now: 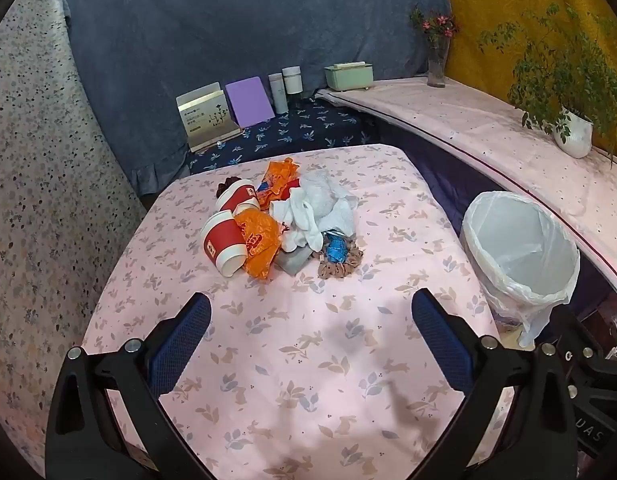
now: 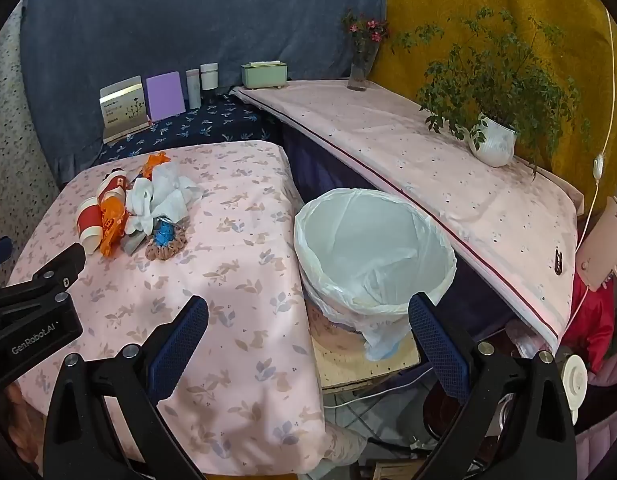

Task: Collect trash

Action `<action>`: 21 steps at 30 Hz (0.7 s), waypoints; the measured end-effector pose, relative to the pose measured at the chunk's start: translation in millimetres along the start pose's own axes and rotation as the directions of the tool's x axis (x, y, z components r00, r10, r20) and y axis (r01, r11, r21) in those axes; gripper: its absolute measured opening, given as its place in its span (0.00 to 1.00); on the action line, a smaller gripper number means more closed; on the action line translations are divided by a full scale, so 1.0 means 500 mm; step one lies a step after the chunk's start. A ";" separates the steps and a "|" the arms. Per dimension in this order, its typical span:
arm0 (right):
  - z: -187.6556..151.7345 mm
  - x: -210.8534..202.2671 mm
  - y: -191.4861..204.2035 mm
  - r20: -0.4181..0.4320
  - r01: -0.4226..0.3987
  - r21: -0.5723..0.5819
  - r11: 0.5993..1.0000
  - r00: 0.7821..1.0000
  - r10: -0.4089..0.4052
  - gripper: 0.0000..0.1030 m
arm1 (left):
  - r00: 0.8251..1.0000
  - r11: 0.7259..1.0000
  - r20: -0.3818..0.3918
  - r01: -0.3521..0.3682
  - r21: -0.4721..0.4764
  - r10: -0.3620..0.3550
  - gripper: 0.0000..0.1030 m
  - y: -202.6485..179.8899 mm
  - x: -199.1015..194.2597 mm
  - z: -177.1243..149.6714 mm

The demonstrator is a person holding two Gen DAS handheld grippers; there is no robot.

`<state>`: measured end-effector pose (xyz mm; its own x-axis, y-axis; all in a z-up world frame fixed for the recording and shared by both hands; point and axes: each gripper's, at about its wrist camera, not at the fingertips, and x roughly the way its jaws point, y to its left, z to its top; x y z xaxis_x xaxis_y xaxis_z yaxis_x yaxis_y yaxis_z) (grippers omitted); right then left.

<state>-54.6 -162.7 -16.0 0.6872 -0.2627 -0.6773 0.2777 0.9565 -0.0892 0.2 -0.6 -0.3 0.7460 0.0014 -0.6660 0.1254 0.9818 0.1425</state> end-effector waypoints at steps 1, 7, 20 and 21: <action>0.000 0.001 -0.001 -0.002 -0.001 0.002 1.000 1.000 0.001 0.93 | 1.000 1.000 0.000 0.000 0.001 0.000 0.93 -0.001 0.000 0.000; -0.004 -0.001 0.008 0.002 0.009 0.002 1.000 1.000 -0.009 0.93 | 1.000 1.000 0.002 0.001 0.001 -0.001 0.93 0.002 -0.008 0.019; 0.004 -0.009 0.002 0.010 0.012 -0.001 1.000 1.000 -0.012 0.93 | 0.999 1.000 0.036 0.000 -0.002 0.001 0.93 -0.003 -0.017 0.008; 0.005 -0.009 0.002 0.010 0.013 -0.002 1.000 1.000 -0.013 0.93 | 0.999 1.000 0.036 0.000 -0.001 0.000 0.93 -0.002 -0.018 0.008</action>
<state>-55.7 -161.0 -11.4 0.6900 -0.2766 -0.6688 0.2858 0.9531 -0.0994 -3.8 -2.6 8.4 0.7688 -0.0058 -0.6395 0.1248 0.9821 0.1412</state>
